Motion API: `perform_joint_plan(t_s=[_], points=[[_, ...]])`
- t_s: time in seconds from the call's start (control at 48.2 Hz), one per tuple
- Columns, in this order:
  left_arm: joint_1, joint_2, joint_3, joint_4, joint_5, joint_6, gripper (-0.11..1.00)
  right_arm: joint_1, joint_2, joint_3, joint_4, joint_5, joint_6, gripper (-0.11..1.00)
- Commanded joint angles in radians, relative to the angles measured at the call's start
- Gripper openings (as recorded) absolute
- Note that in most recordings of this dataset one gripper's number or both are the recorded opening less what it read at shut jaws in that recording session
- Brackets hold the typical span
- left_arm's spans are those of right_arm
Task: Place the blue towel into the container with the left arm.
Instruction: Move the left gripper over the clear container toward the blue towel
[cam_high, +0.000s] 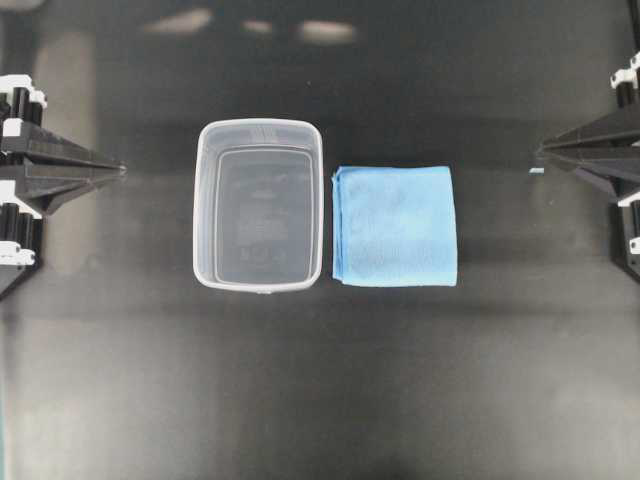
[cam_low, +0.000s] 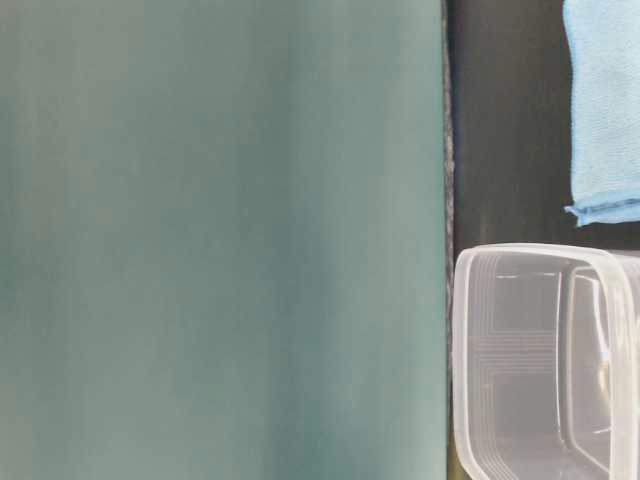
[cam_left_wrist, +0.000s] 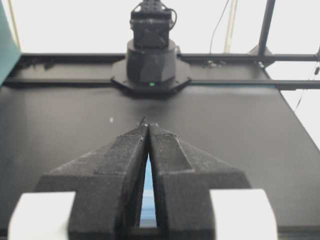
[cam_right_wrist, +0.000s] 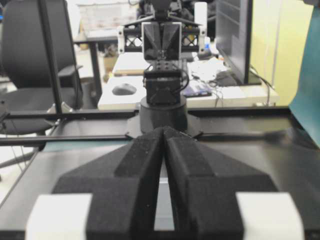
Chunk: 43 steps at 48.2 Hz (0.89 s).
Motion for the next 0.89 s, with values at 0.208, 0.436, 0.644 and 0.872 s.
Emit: perform_joint_plan(t_s=[0.208, 0.436, 0.644, 0.872], points=[[0.0, 0.126, -0.16, 0.043, 0.227, -0.048, 0.01, 0.003, -0.029, -0.011, 0.006, 0.015, 0.005, 0.0], [0.009, 0.276, -0.388, 0.043, 0.503, -0.041, 0.01, -0.014, -0.06, -0.011, 0.008, 0.098, 0.006, 0.0], [0.011, 0.431, -0.577, 0.043, 0.713, -0.017, 0.01, -0.034, -0.092, -0.009, 0.008, 0.138, 0.006, 0.02], [0.012, 0.583, -0.723, 0.043, 0.853, -0.014, 0.01, -0.037, -0.127, -0.008, 0.008, 0.155, 0.006, 0.44]])
